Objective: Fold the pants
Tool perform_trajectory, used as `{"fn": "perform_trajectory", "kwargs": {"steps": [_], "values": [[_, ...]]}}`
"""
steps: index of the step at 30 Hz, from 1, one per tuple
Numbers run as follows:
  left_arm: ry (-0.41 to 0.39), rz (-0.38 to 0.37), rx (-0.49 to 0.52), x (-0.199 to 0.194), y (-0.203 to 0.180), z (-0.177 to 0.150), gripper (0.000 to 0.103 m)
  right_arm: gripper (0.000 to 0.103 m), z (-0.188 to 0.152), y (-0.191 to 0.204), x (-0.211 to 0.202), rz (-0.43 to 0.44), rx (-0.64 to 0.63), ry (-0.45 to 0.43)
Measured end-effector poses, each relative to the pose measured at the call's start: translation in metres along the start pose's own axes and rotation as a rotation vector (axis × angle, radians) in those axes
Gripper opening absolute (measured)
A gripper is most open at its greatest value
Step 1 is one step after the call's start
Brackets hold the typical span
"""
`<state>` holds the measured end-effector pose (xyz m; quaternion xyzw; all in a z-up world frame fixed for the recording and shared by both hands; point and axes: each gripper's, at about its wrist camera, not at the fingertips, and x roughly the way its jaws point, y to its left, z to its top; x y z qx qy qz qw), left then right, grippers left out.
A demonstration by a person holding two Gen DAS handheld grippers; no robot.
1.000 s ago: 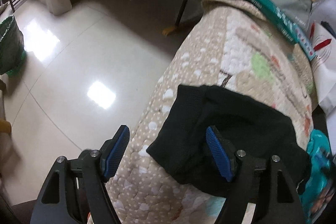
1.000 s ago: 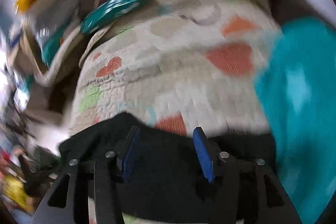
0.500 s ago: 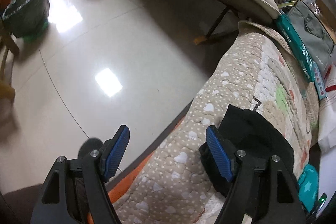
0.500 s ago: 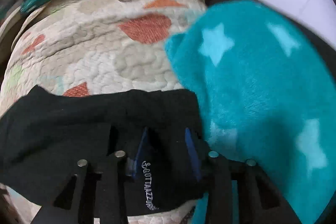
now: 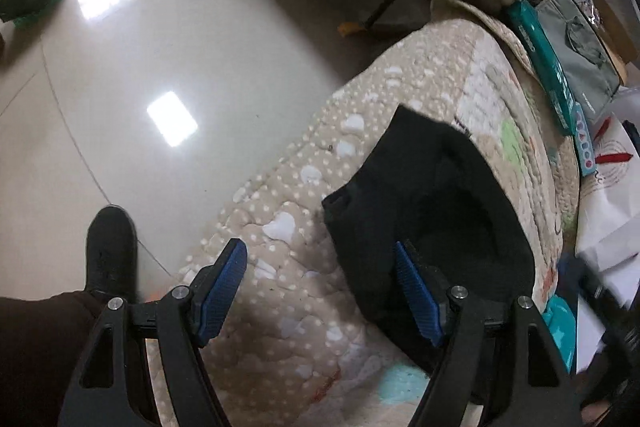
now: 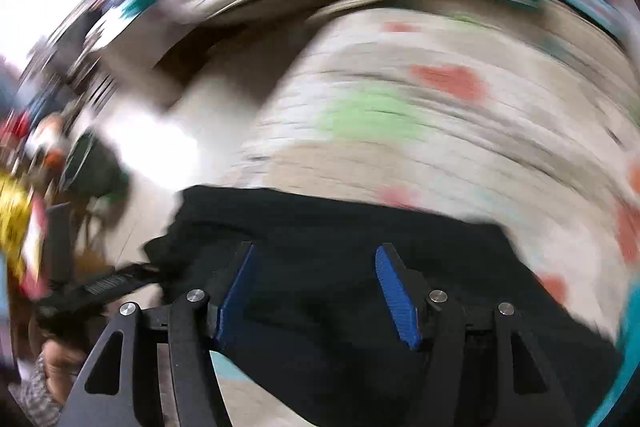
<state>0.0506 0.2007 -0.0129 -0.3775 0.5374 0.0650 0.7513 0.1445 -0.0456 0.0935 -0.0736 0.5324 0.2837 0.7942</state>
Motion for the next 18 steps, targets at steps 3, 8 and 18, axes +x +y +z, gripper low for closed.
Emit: {"fn": "perform_trajectory", "kwargs": {"steps": [3, 8, 18], "values": [[-0.006, -0.027, -0.010, 0.006, 0.005, 0.001, 0.075, 0.066, 0.023, 0.045, 0.036, 0.013, -0.166, 0.060], [-0.017, -0.032, -0.033, 0.008, 0.006, -0.001, 0.075, 0.067, 0.049, 0.086, 0.104, 0.003, -0.343, 0.190], [-0.031, -0.029, -0.115, -0.001, 0.017, -0.002, 0.075, 0.033, 0.049, 0.114, 0.148, -0.002, -0.468, 0.275]]}}
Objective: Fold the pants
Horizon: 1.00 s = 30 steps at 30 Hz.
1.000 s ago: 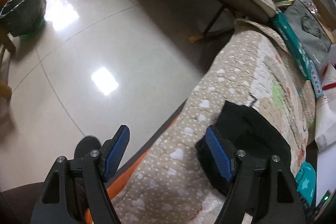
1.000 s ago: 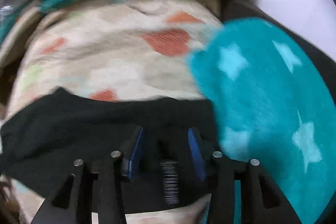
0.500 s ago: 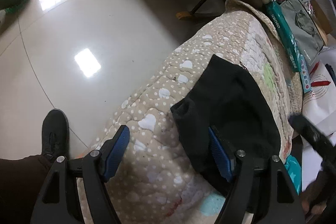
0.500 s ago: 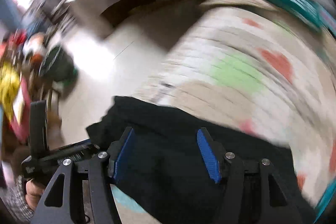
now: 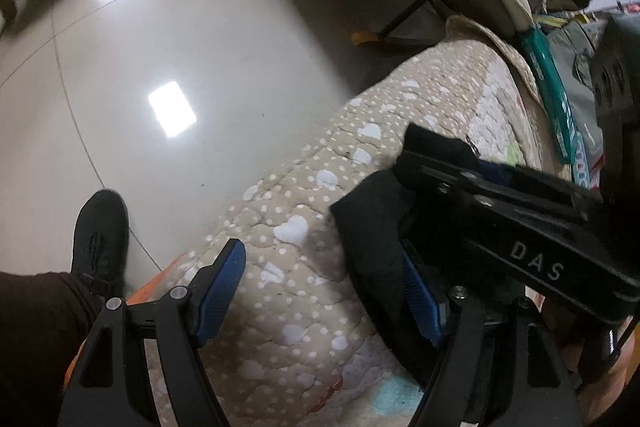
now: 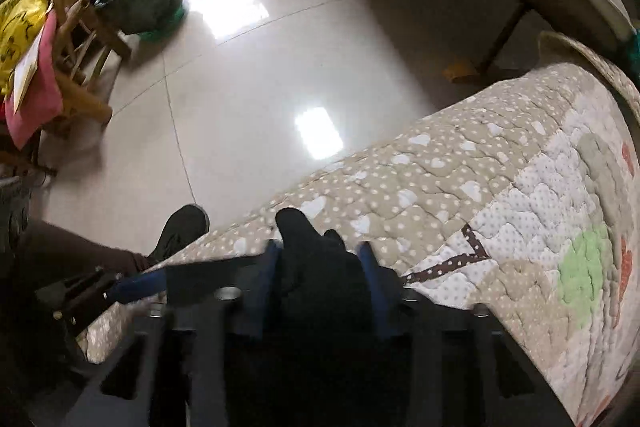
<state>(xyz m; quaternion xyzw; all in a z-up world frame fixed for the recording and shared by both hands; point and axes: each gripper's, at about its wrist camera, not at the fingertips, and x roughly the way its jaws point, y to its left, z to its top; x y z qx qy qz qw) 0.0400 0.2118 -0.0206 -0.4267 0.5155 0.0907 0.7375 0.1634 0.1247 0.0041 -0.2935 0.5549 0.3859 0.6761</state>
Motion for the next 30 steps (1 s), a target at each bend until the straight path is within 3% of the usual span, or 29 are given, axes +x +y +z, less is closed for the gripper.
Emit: {"fn": "perform_trajectory", "kwargs": {"steps": [8, 12, 13, 15, 16, 17, 19, 24, 30], "values": [[-0.071, -0.020, 0.044, -0.008, -0.012, -0.003, 0.075, 0.028, -0.003, -0.004, -0.029, -0.005, 0.070, -0.090], [-0.043, -0.017, 0.087, 0.007, -0.020, -0.001, 0.074, 0.021, -0.004, -0.003, -0.038, 0.016, 0.093, -0.109], [-0.028, -0.017, 0.104, 0.010, -0.023, -0.001, 0.070, 0.019, -0.007, -0.005, -0.041, 0.014, 0.094, -0.111], [-0.025, -0.017, 0.165, 0.007, -0.033, -0.002, 0.035, 0.018, -0.009, -0.002, -0.044, 0.006, 0.089, -0.112], [-0.017, -0.052, 0.197, 0.004, -0.040, -0.002, 0.020, 0.017, -0.010, 0.000, -0.044, -0.008, 0.085, -0.116], [-0.019, -0.052, 0.221, 0.002, -0.045, -0.004, 0.017, 0.017, -0.010, 0.001, -0.045, -0.015, 0.086, -0.119], [-0.034, -0.054, 0.254, -0.004, -0.052, -0.007, 0.016, 0.017, -0.010, 0.000, -0.049, -0.020, 0.106, -0.132], [-0.004, -0.160, 0.227, -0.019, -0.057, -0.008, 0.016, 0.016, -0.022, -0.004, -0.076, -0.036, 0.127, -0.184], [-0.024, -0.204, 0.315, -0.038, -0.093, -0.029, 0.016, 0.016, -0.061, -0.027, -0.124, -0.044, 0.192, -0.274]]}}
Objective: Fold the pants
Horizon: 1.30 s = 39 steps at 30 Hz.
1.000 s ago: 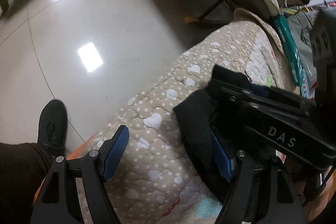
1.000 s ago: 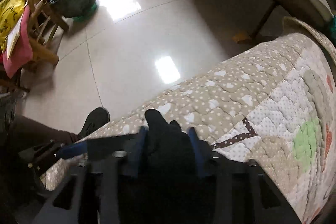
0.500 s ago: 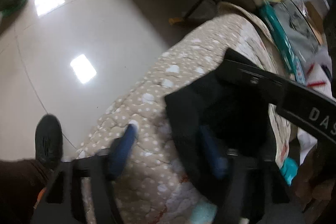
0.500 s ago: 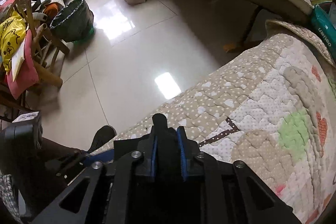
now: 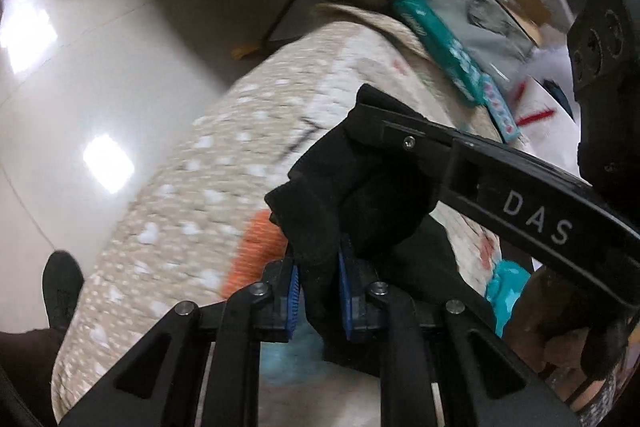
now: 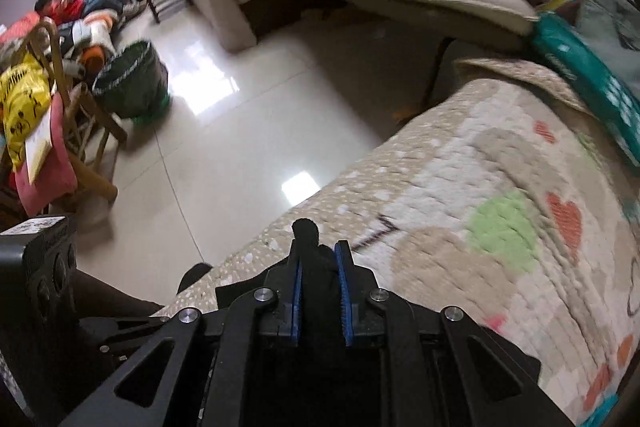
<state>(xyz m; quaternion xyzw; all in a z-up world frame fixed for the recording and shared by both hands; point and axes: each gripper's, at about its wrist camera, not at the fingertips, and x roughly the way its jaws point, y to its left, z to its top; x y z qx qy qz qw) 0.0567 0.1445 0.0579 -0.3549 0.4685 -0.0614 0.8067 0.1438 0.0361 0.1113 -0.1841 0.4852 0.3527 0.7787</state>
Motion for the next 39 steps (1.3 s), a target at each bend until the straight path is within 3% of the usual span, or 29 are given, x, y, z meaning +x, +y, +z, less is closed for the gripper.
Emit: {"fn": "perform_trajectory", "kwargs": {"steps": [4, 9, 14, 15, 16, 17, 19, 22, 24, 25, 28, 29, 32, 34, 38, 39], "values": [[0.055, -0.036, 0.034, 0.016, -0.039, -0.015, 0.016, 0.016, -0.036, -0.040, -0.032, -0.032, 0.079, -0.032], [0.118, -0.019, 0.176, 0.051, -0.093, -0.047, 0.016, 0.016, -0.097, -0.097, -0.056, -0.067, 0.211, -0.042], [0.231, -0.023, 0.312, 0.080, -0.129, -0.091, 0.026, 0.020, -0.175, -0.151, -0.058, -0.141, 0.361, 0.031], [0.256, -0.039, 0.339, 0.080, -0.132, -0.100, 0.030, 0.023, -0.183, -0.158, -0.057, -0.160, 0.376, 0.052], [0.267, -0.045, 0.354, 0.078, -0.133, -0.105, 0.033, 0.034, -0.199, -0.168, -0.058, -0.222, 0.398, 0.083], [0.280, -0.057, 0.381, 0.072, -0.132, -0.112, 0.038, 0.051, -0.206, -0.173, -0.060, -0.264, 0.410, 0.091], [0.282, -0.068, 0.407, 0.061, -0.128, -0.116, 0.042, 0.067, -0.218, -0.186, -0.075, -0.353, 0.453, 0.082], [0.250, -0.049, 0.402, 0.044, -0.114, -0.109, 0.043, 0.067, -0.219, -0.194, -0.104, -0.443, 0.562, -0.010], [0.222, -0.028, 0.364, 0.039, -0.108, -0.102, 0.044, 0.067, -0.215, -0.191, -0.121, -0.399, 0.605, -0.116], [0.205, -0.013, 0.333, 0.037, -0.101, -0.095, 0.044, 0.067, -0.210, -0.185, -0.129, -0.323, 0.626, -0.189], [0.161, 0.046, 0.255, 0.035, -0.083, -0.079, 0.045, 0.067, -0.203, -0.163, -0.131, -0.114, 0.618, -0.281], [0.152, 0.059, 0.245, 0.035, -0.079, -0.076, 0.045, 0.067, -0.200, -0.153, -0.122, -0.025, 0.609, -0.276], [0.140, 0.082, 0.221, 0.035, -0.071, -0.072, 0.045, 0.067, -0.199, -0.135, -0.090, 0.069, 0.612, -0.191], [0.149, 0.086, 0.217, 0.039, -0.070, -0.072, 0.045, 0.067, -0.206, -0.133, -0.070, 0.040, 0.638, -0.088], [0.159, 0.073, 0.245, 0.044, -0.070, -0.073, 0.045, 0.066, -0.237, -0.153, -0.053, -0.172, 0.720, 0.112], [0.165, 0.068, 0.252, 0.048, -0.071, -0.072, 0.045, 0.066, -0.245, -0.160, -0.054, -0.166, 0.758, 0.126]]}}
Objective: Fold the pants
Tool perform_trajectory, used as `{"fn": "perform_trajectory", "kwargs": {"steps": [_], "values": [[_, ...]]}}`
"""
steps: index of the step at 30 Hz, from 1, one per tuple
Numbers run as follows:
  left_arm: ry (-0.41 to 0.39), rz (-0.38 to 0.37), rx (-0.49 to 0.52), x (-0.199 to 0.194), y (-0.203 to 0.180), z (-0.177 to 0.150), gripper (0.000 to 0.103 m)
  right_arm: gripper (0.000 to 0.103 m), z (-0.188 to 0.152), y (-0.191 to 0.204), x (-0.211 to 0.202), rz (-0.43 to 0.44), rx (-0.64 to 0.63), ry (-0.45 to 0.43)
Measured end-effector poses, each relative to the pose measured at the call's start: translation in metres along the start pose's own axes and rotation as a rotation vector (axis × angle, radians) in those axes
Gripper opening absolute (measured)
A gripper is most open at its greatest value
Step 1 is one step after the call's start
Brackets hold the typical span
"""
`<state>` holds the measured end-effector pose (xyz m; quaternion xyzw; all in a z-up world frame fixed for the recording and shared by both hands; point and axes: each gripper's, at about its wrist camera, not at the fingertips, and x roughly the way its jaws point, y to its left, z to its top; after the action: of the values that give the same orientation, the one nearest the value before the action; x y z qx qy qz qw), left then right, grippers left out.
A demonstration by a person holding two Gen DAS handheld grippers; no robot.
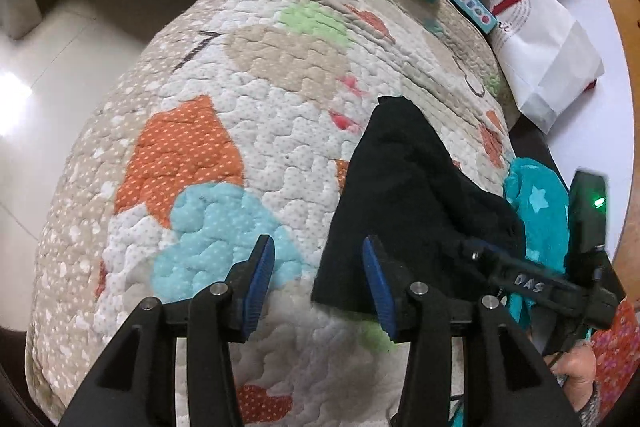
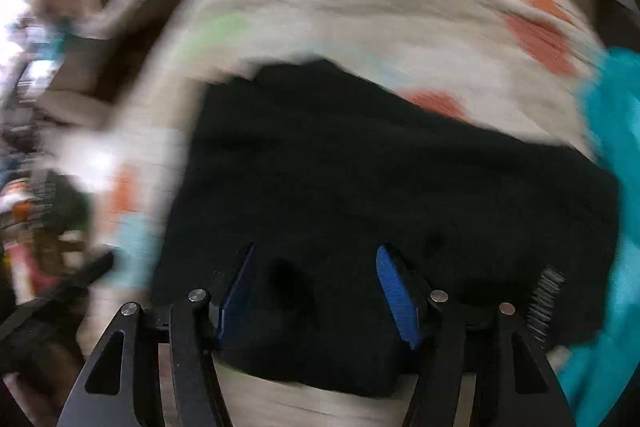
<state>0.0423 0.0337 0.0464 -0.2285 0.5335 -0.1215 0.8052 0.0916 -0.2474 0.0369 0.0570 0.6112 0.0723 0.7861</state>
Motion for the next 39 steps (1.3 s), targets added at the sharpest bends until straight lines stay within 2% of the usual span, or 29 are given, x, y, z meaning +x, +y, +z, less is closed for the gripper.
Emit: {"fn": "perform_trajectory", "kwargs": {"steps": [2, 5, 11, 14, 16, 17, 18, 20, 23, 28, 34, 36, 37, 38, 39], "values": [[0.010, -0.014, 0.004, 0.009, -0.004, 0.003, 0.045, 0.066, 0.002, -0.011, -0.009, 0.015, 0.058, -0.003], [0.029, -0.030, 0.013, 0.027, -0.008, 0.009, 0.045, 0.067, 0.017, -0.007, -0.022, 0.021, 0.037, -0.059], [0.043, -0.076, 0.056, 0.049, -0.016, 0.011, 0.049, 0.073, 0.066, 0.053, -0.027, 0.089, -0.114, -0.147], [0.033, -0.085, 0.091, 0.053, -0.023, 0.010, 0.050, 0.077, 0.093, 0.090, -0.012, 0.092, -0.183, -0.125], [0.035, -0.083, 0.117, 0.055, -0.027, 0.008, 0.049, 0.079, 0.107, 0.110, 0.010, 0.059, -0.225, -0.061], [0.038, -0.067, 0.143, 0.057, -0.030, 0.007, 0.043, 0.079, 0.113, 0.115, 0.022, 0.033, -0.239, -0.029], [0.040, -0.048, 0.165, 0.058, -0.032, 0.006, 0.025, 0.078, 0.112, 0.119, 0.032, 0.002, -0.253, 0.008], [0.042, -0.018, 0.206, 0.059, -0.036, 0.002, 0.017, 0.021, 0.107, 0.128, 0.053, -0.003, -0.273, 0.094], [0.038, 0.001, 0.211, 0.056, -0.038, 0.002, 0.012, 0.019, 0.103, 0.141, 0.050, -0.016, -0.312, 0.062], [0.045, 0.007, 0.136, 0.039, -0.020, 0.008, 0.011, 0.018, 0.105, 0.163, 0.046, 0.017, -0.313, 0.058], [-0.004, 0.097, -0.022, 0.003, 0.039, 0.026, 0.011, 0.019, 0.106, 0.241, 0.050, 0.086, -0.379, 0.040], [0.003, 0.130, -0.074, -0.001, 0.058, 0.030, 0.022, 0.029, 0.107, 0.258, 0.060, 0.095, -0.368, 0.048], [0.019, 0.146, -0.107, 0.000, 0.071, 0.030, 0.027, 0.043, 0.108, 0.262, 0.063, 0.096, -0.366, 0.059], [0.021, 0.122, -0.125, -0.001, 0.077, 0.030, 0.030, 0.053, 0.109, 0.264, 0.064, 0.111, -0.363, 0.063], [0.017, 0.091, -0.139, -0.003, 0.082, 0.030, 0.030, 0.055, 0.110, 0.262, 0.063, 0.131, -0.357, 0.058]]}}
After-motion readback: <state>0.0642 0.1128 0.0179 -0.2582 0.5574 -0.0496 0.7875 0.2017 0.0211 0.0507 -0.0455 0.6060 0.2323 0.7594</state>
